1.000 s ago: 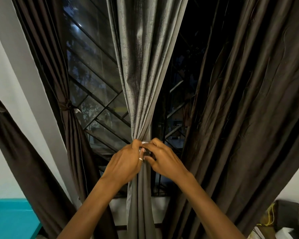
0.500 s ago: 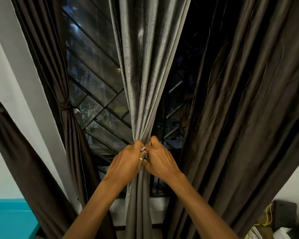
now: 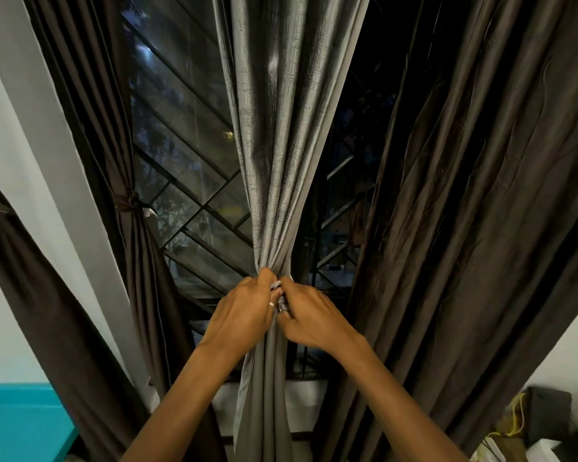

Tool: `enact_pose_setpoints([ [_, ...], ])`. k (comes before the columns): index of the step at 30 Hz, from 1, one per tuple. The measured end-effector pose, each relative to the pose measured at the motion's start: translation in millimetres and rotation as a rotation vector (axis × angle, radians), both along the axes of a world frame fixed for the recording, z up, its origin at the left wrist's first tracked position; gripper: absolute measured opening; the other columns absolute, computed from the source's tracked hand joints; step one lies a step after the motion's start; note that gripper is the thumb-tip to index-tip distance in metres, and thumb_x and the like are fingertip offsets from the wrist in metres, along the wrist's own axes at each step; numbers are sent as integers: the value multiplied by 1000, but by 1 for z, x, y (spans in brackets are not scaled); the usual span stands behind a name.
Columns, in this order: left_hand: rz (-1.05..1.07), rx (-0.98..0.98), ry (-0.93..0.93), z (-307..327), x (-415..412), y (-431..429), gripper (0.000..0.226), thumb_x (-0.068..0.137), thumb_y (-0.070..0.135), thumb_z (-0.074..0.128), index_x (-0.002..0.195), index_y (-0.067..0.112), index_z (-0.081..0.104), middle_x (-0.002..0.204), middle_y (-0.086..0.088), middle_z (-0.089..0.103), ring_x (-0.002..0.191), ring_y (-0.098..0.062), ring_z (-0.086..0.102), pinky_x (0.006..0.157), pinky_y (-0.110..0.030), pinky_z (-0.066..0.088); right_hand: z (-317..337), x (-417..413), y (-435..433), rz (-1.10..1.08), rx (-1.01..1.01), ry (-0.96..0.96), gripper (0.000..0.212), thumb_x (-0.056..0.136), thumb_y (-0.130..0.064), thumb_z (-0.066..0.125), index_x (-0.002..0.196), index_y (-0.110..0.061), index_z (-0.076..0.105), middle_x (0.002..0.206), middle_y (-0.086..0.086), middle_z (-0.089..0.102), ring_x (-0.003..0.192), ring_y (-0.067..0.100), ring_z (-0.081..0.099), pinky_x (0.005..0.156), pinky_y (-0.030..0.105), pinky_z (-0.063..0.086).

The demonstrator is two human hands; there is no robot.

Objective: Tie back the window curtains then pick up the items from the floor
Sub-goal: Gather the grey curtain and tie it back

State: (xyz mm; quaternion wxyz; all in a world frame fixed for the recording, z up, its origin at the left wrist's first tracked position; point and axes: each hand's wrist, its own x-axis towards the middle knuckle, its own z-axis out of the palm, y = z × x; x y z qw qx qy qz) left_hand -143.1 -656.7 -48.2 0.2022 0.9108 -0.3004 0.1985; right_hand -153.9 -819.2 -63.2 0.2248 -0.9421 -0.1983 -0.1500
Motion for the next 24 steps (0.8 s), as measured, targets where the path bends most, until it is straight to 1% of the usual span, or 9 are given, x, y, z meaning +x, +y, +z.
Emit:
enact_pose_setpoints([
  [4,0,-28,-6,-4,2,-2,18,105,34,41,109,17,45,85,6,52,70,-10,50,61,-34,53,-1,3,0,-9,9,28,23,90,-27,61,100,-26,40,82,-5,56,60,12,52,48,21,32],
  [7,-4,-40,-21,-7,2,-2,19,105,35,41,110,18,46,89,3,57,73,-9,52,62,-35,55,-8,2,0,-9,51,-5,16,98,-20,56,101,-25,41,82,-8,50,58,8,47,48,18,29],
  [9,-7,-64,-30,-9,0,-2,18,104,36,40,107,20,47,90,4,58,77,-8,52,64,-33,55,-15,1,3,13,123,-48,9,102,-17,50,102,-23,44,89,-6,51,65,9,52,53,24,42],
  [11,-1,-95,-32,-13,-1,-2,17,104,37,40,104,23,48,91,7,59,80,-6,51,65,-31,55,-24,-2,4,16,188,-103,5,104,-18,47,107,-21,48,103,-4,50,76,13,57,64,36,52],
  [12,1,-111,-30,-15,-1,-2,17,105,39,40,103,25,49,91,9,59,81,-5,51,65,-30,54,-28,-3,5,-6,210,-146,9,104,-19,47,112,-20,51,113,-3,48,82,11,58,69,34,54],
  [14,-2,-142,-26,-19,-1,-4,21,105,41,38,102,27,52,93,11,61,83,-5,50,65,-30,52,-36,-7,7,-84,295,-233,20,105,-17,49,123,-15,59,134,-1,40,97,-1,57,81,18,53],
  [16,-1,-194,0,-23,-2,-8,24,105,41,37,104,26,56,95,11,63,86,-7,52,66,-33,53,-41,-12,9,-163,435,-313,23,104,-14,55,124,-12,64,142,2,36,109,-13,52,92,8,45],
  [19,4,-273,33,-30,-1,-15,24,105,41,39,105,28,59,94,12,64,86,-9,55,69,-36,53,-47,-15,13,-250,559,-394,22,99,-9,63,120,-11,69,127,0,43,115,-9,49,95,12,46],
  [24,-79,-481,69,-36,1,-18,19,104,21,54,113,25,69,105,16,70,97,-3,64,88,-30,51,-44,-11,9,-253,757,-324,32,91,-2,73,120,-15,74,104,-5,61,97,6,64,83,18,54],
])
